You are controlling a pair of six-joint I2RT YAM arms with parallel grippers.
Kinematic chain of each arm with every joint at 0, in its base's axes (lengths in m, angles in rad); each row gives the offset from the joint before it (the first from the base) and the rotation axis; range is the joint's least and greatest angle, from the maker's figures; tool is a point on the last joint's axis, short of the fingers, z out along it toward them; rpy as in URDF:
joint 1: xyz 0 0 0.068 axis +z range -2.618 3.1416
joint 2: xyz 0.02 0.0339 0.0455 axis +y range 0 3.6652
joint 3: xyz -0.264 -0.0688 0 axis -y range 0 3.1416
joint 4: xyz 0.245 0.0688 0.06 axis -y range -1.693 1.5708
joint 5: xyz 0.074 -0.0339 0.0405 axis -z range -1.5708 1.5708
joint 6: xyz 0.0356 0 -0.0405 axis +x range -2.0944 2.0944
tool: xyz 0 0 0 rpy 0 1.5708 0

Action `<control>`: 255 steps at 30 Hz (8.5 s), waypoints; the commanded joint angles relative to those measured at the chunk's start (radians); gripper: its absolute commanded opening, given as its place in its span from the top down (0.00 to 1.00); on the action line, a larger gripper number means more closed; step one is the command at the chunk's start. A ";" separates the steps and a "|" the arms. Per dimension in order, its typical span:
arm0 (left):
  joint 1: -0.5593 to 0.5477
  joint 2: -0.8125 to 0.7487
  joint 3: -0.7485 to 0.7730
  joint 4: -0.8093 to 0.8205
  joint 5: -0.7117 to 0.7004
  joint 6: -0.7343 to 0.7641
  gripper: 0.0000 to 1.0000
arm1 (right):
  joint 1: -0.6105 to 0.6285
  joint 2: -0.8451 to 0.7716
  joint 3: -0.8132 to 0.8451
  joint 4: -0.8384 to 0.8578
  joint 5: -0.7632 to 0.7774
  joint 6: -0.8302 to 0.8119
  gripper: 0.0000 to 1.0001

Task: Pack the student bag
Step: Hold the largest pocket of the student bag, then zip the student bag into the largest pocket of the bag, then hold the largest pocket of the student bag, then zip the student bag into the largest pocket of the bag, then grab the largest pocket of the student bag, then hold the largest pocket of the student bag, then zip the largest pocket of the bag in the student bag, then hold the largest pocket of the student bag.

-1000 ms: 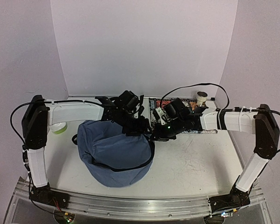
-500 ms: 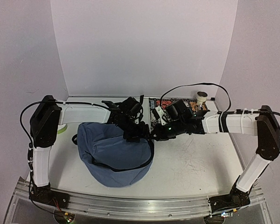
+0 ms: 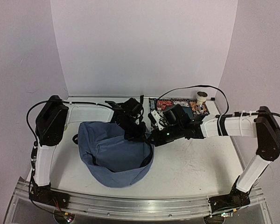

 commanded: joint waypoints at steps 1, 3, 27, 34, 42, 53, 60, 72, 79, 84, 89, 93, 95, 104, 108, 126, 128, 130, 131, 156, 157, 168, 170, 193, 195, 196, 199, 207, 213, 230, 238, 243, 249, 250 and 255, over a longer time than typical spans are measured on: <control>0.020 0.020 0.053 0.033 -0.009 0.000 1.00 | 0.025 -0.072 -0.023 0.013 -0.041 -0.024 1.00; 0.030 0.011 0.055 0.037 -0.019 0.000 1.00 | 0.032 -0.090 -0.034 0.013 -0.045 -0.026 1.00; 0.118 0.035 0.237 0.066 -0.192 -0.086 1.00 | 0.187 -0.206 -0.082 -0.041 -0.084 0.047 1.00; 0.150 0.029 0.248 0.073 -0.263 -0.105 1.00 | 0.265 -0.191 -0.068 -0.022 -0.051 0.084 1.00; 0.186 -0.042 0.208 0.074 -0.252 -0.024 0.97 | 0.237 -0.280 -0.088 -0.134 0.205 0.116 1.00; 0.106 -0.242 -0.058 0.074 -0.119 0.057 0.56 | 0.179 -0.250 0.000 -0.166 0.265 0.077 1.00; 0.009 -0.181 -0.021 0.072 0.032 0.065 0.45 | 0.179 -0.229 0.000 -0.166 0.247 0.065 1.00; -0.021 -0.042 0.065 0.024 0.139 0.103 0.38 | 0.178 -0.198 0.026 -0.166 0.212 0.028 1.00; -0.034 -0.003 0.097 -0.015 0.136 0.137 0.65 | 0.178 -0.176 0.047 -0.165 0.193 0.014 1.00; -0.029 0.005 0.159 -0.021 0.100 0.147 1.00 | 0.180 -0.172 0.058 -0.165 0.156 0.011 1.00; 0.011 0.022 0.265 -0.025 0.034 0.119 1.00 | 0.201 -0.176 0.068 -0.166 0.099 0.011 1.00; 0.064 0.025 0.320 -0.026 -0.039 0.076 1.00 | 0.240 -0.171 0.074 -0.166 0.058 0.017 1.00; 0.093 0.016 0.331 -0.024 -0.073 0.055 1.00 | 0.260 -0.167 0.071 -0.166 0.036 0.023 1.00; 0.200 -0.045 0.357 -0.021 -0.273 -0.015 1.00 | 0.343 -0.115 0.073 -0.171 -0.074 0.035 1.00; 0.209 -0.032 0.397 -0.015 -0.296 -0.024 1.00 | 0.356 -0.125 0.065 -0.180 -0.043 0.055 1.00; 0.159 -0.148 0.156 0.053 -0.202 0.109 0.68 | 0.285 -0.163 0.121 -0.245 0.200 0.167 0.82; 0.153 -0.194 0.107 0.063 -0.206 0.123 0.61 | 0.266 -0.163 0.132 -0.249 0.182 0.181 0.75; 0.152 -0.236 0.062 0.074 -0.208 0.138 0.55 | 0.229 -0.172 0.130 -0.252 0.160 0.218 0.64; 0.151 -0.257 0.033 0.076 -0.206 0.144 0.53 | 0.208 -0.181 0.127 -0.256 0.154 0.240 0.61; -0.016 -0.461 -0.416 0.284 0.014 0.410 0.37 | -0.038 0.041 0.244 -0.347 0.070 0.499 0.43; -0.019 -0.455 -0.419 0.295 0.026 0.419 0.36 | -0.039 0.048 0.248 -0.347 0.066 0.498 0.44; -0.028 -0.371 -0.408 0.340 0.131 0.548 0.37 | -0.041 0.065 0.255 -0.324 0.031 0.489 0.55; -0.028 -0.346 -0.404 0.339 0.157 0.582 0.38 | -0.042 0.066 0.253 -0.316 0.025 0.492 0.58; -0.027 -0.230 -0.332 0.338 0.250 0.714 0.77 | -0.049 0.068 0.253 -0.282 -0.018 0.486 0.79; -0.028 -0.246 -0.339 0.333 0.247 0.714 0.89 | -0.053 0.061 0.248 -0.283 -0.015 0.485 0.81; -0.028 -0.263 -0.346 0.328 0.244 0.712 0.95 | -0.056 0.058 0.246 -0.283 -0.015 0.482 0.83; -0.028 -0.308 -0.377 0.304 0.225 0.706 1.00 | -0.068 0.044 0.235 -0.283 -0.013 0.478 0.87; -0.028 -0.421 -0.466 0.235 0.202 0.652 1.00 | -0.110 0.018 0.224 -0.282 -0.010 0.461 1.00; -0.038 -0.509 -0.540 0.209 0.203 0.594 1.00 | -0.148 0.012 0.231 -0.280 0.003 0.454 1.00; -0.072 -0.704 -0.715 0.006 -0.034 0.442 1.00 | -0.271 0.077 0.339 -0.253 -0.080 0.433 0.99; -0.080 -0.618 -0.556 0.027 0.004 0.464 1.00 | -0.141 0.018 0.228 -0.255 -0.035 0.549 0.52; -0.083 -0.583 -0.524 0.050 0.044 0.473 1.00 | -0.040 -0.051 0.132 -0.285 0.061 0.686 0.38; -0.086 -0.577 -0.524 0.065 0.070 0.478 1.00 | 0.064 -0.099 0.072 -0.285 0.148 0.827 0.31; -0.086 -0.578 -0.525 0.066 0.073 0.480 1.00 | 0.074 -0.094 0.076 -0.282 0.153 0.840 0.30; -0.089 -0.581 -0.530 0.069 0.087 0.485 1.00 | 0.107 -0.021 0.129 -0.245 0.146 0.880 0.28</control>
